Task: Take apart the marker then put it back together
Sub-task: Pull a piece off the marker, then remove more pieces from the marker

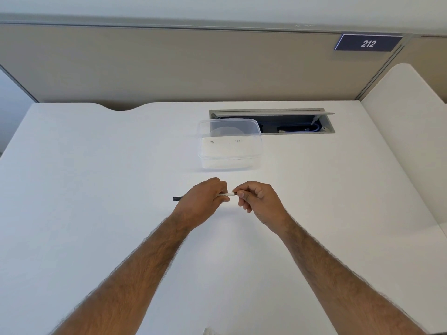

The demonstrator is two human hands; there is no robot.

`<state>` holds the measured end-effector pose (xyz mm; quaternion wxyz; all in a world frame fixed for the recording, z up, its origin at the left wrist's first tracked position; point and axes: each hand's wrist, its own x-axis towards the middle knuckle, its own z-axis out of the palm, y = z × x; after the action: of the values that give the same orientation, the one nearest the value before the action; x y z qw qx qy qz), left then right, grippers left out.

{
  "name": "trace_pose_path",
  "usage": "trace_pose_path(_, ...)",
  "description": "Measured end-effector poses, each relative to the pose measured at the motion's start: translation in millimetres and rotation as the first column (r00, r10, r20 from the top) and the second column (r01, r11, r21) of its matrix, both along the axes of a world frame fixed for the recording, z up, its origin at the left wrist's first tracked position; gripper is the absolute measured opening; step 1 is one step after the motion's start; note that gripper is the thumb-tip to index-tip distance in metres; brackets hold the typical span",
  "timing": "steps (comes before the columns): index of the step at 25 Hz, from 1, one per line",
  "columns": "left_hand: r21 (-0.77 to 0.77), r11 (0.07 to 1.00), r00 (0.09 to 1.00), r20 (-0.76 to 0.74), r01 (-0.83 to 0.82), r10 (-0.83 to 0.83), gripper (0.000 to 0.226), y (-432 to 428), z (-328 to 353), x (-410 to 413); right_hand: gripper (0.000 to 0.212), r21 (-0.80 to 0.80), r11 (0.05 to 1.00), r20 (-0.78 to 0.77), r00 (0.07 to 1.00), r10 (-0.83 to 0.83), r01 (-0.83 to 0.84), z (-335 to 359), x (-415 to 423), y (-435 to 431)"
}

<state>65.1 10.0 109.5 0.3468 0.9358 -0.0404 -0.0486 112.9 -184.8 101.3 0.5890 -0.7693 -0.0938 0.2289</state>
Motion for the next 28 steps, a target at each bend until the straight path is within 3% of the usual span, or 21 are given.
trace_pose_path(3, -0.015, 1.000, 1.000, -0.031, 0.000, 0.000, 0.012, 3, -1, 2, 0.015, -0.054, 0.998, 0.004, 0.999, 0.042, -0.042, 0, 1, -2)
trace_pose_path(8, -0.030, 0.999, 0.999, -0.039, 0.011, -0.012, 0.009, 1, -8, 0, 0.013, -0.323, 0.943, 0.318, 0.930, 0.186, -0.078, 2, 9, -7)
trace_pose_path(15, 0.007, 0.997, 0.995, -0.063, -0.074, 0.074, 0.010, 4, -11, -4, 0.011, -0.473, 0.878, 0.369, 0.890, 0.269, -0.069, 8, 20, -14)
trace_pose_path(18, 0.025, 0.991, 0.988, -0.088, -0.129, 0.131, 0.008, 3, -11, -5, 0.011, -0.476, 0.878, 0.341, 0.911, 0.231, -0.044, 7, 20, -17)
trace_pose_path(22, 0.041, 0.984, 0.979, -0.099, -0.174, 0.177, 0.005, 3, -16, -8, 0.005, -0.499, 0.859, 0.294, 0.955, 0.049, 0.110, -4, 7, -11)
trace_pose_path(28, 0.059, 0.982, 0.977, -0.104, -0.179, 0.184, 0.003, 2, -24, -7, 0.014, -0.731, 0.649, 0.216, 0.974, -0.069, 0.208, -37, -9, 16)
